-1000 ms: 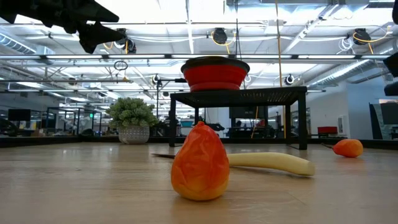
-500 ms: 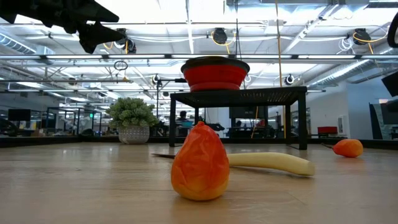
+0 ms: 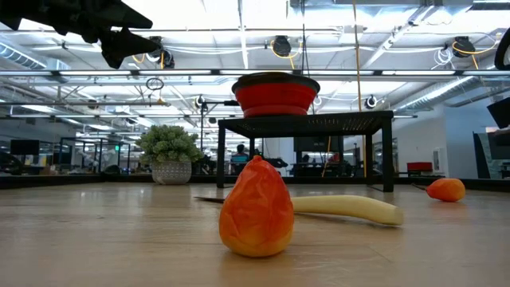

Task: Pick & Place Fruit
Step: Put the yellow pear into the red strainer bowl on the shelf

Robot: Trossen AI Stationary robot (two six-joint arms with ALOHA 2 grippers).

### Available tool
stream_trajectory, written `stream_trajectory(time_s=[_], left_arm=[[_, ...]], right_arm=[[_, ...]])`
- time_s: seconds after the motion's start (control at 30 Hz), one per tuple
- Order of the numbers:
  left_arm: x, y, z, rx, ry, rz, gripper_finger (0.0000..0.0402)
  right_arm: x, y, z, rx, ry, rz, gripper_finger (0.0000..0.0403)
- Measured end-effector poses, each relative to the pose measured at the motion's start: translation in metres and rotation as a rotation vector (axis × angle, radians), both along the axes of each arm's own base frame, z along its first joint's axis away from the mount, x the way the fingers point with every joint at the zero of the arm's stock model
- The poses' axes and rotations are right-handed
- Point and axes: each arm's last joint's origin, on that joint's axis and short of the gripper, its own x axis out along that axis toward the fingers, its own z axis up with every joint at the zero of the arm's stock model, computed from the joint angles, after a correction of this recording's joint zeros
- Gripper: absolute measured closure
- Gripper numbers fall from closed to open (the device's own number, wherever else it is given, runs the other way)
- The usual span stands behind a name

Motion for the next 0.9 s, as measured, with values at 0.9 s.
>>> stream_trajectory(time_s=[0.9], left_arm=[[0.000,0.000,0.000,0.045,0.003,-0.007,0.0158]], right_arm=[[0.025,0.007,0.037,0.146,-0.343,0.113,0.0304]])
